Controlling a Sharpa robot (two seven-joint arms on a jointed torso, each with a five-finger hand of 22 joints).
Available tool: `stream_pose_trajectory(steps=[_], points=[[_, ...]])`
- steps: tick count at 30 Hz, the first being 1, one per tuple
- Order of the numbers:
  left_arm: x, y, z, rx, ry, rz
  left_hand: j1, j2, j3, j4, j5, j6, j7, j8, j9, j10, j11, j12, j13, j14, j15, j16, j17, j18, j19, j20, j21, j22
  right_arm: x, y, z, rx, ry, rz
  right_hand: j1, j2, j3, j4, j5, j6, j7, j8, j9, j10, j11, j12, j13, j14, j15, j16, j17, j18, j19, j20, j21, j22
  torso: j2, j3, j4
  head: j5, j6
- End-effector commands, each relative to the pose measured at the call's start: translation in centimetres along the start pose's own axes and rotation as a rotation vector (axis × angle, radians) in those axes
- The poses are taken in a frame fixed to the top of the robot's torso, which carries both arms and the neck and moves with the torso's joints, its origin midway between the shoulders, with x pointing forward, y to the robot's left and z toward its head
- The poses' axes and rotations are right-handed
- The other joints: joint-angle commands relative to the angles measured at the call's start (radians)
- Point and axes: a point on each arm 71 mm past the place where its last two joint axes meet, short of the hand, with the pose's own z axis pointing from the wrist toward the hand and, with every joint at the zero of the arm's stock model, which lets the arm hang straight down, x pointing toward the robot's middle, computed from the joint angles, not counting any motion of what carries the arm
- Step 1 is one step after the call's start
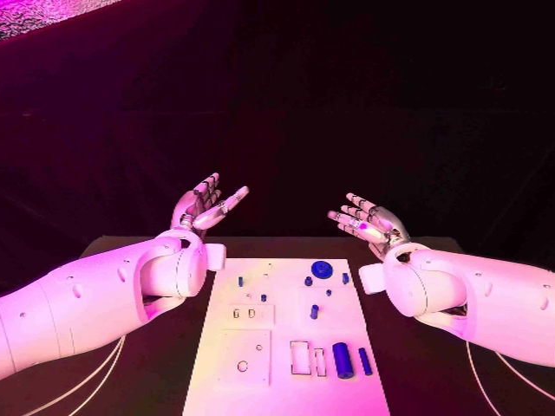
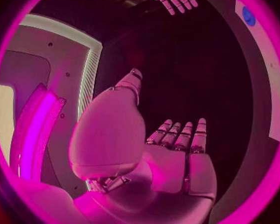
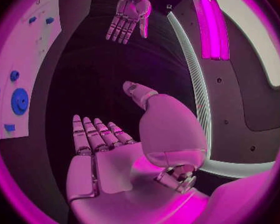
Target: Assemble the parts on the task board
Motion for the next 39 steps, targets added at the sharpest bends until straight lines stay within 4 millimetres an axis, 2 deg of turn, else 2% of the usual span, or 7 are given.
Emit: stream_pose_trajectory(steps=[1, 9, 10, 15, 21, 30, 39], points=[[0.7, -0.3, 0.2, 0.013, 0.100, -0.034, 0.051, -0.010, 0.003, 0.015, 0.008, 0.015, 0.051, 0.007, 0.003, 0.004, 0.011, 0.005, 0.002, 0.008, 0.013, 0.006, 0.002, 0.025, 0.007, 0.016, 0.004, 0.002, 1.0, 0.0, 0.2, 0.045, 0.198, 0.008, 0.068, 0.000, 0.030, -0.018, -0.002, 0.033, 0.169, 0.012, 0.006, 0.038, 0.010, 0.010, 0.005, 0.041, 0.006, 0.012, 0.007, 0.024, 0.024, 0.015, 0.013, 0.007, 0.000, -0.0004, 0.0005, 0.000, 0.000], [0.7, -0.3, 0.3, 0.013, 0.100, -0.035, 0.056, 0.005, 0.016, 0.014, 0.005, 0.054, 0.076, 0.017, 0.010, 0.049, 0.039, 0.013, 0.008, 0.045, 0.016, 0.016, 0.009, 0.037, 0.016, 0.020, 0.008, 0.004, 0.8, 0.2, 0.4, 0.062, 0.250, -0.007, 0.127, -0.003, 0.048, -0.054, -0.038, 0.238, 0.164, 0.068, 0.045, 0.317, -0.011, 0.052, 0.027, 0.335, -0.029, 0.083, 0.052, 0.058, 0.142, 0.013, 0.059, 0.028, 0.000, -0.0004, 0.0005, 0.000, 0.000], [-0.5, -0.8, -0.7, 0.009, 0.120, -0.029, 0.056, 0.014, 0.025, 0.014, 0.004, 0.072, 0.085, 0.022, 0.013, 0.069, 0.050, 0.016, 0.010, 0.063, 0.016, 0.020, 0.013, 0.040, 0.020, 0.020, 0.009, 0.005, -0.9, 1.2, 0.6, -0.082, 0.223, -0.251, 0.132, -0.004, 0.050, -0.057, -0.041, 0.275, 0.163, 0.078, 0.052, 0.373, -0.016, 0.059, 0.029, 0.383, -0.035, 0.093, 0.058, 0.064, 0.156, 0.013, 0.065, 0.029, 0.021, -0.0057, -0.0019, -0.005, -0.014], [-0.5, -1.1, -1.2, 0.016, 0.139, -0.028, 0.061, 0.036, 0.051, 0.013, -0.002, 0.129, 0.106, 0.036, 0.023, 0.127, 0.072, 0.021, 0.015, 0.119, 0.033, 0.033, 0.022, 0.031, 0.069, 0.024, 0.022, 0.011, -1.2, 2.0, 0.5, -0.147, 0.214, -0.381, 0.151, -0.016, 0.057, -0.070, -0.053, 0.432, 0.152, 0.126, 0.081, 0.586, -0.034, 0.084, 0.037, 0.558, -0.057, 0.132, 0.080, 0.088, 0.247, 0.013, 0.098, 0.040, 0.037, -0.0058, 0.0023, -0.009, -0.011], [-0.4, -1.3, -1.6, 0.021, 0.180, -0.038, 0.072, 0.077, 0.099, 0.009, -0.009, 0.256, 0.138, 0.071, 0.045, 0.291, 0.112, 0.037, 0.026, 0.272, 0.043, 0.068, 0.044, 0.015, 0.292, 0.023, 0.087, 0.040, -1.2, 2.9, 0.4, -0.221, 0.233, -0.578, 0.171, -0.040, 0.069, -0.082, -0.032, 0.576, 0.135, 0.161, 0.104, 0.685, -0.056, 0.066, 0.036, 0.667, -0.090, 0.158, 0.090, 0.121, 0.478, 0.008, 0.185, 0.071, 0.052, -0.0094, 0.0111, -0.020, -0.010], [-0.7, -1.8, -2.3, 0.016, 0.215, -0.046, 0.087, 0.110, 0.177, 0.000, -0.019, 0.507, 0.134, 0.144, 0.089, 0.680, 0.101, 0.072, 0.047, 0.624, 0.004, 0.143, 0.104, 0.067, 0.545, 0.019, 0.170, 0.054, -0.7, 3.7, 0.9, -0.238, 0.295, -0.837, 0.166, -0.059, 0.083, -0.066, -0.033, 0.721, 0.110, 0.197, 0.122, 0.815, -0.090, 0.062, 0.037, 0.796, -0.131, 0.194, 0.105, 0.126, 0.570, -0.026, 0.257, 0.096, 0.079, -0.0129, 0.0188, -0.028, -0.012], [-0.9, -2.5, -3.6, 0.000, 0.251, -0.057, 0.083, 0.105, 0.215, -0.009, -0.022, 0.602, 0.126, 0.187, 0.107, 0.766, 0.081, 0.083, 0.049, 0.709, -0.022, 0.162, 0.143, 0.085, 0.641, 0.008, 0.217, 0.063, -0.4, 3.7, 1.1, -0.221, 0.315, -1.116, 0.169, -0.094, 0.050, -0.048, -0.054, 0.787, 0.074, 0.216, 0.131, 0.924, -0.133, 0.046, 0.038, 0.965, -0.192, 0.254, 0.169, 0.123, 0.688, -0.093, 0.402, 0.175, 0.107, -0.0191, 0.0299, -0.043, -0.006]])
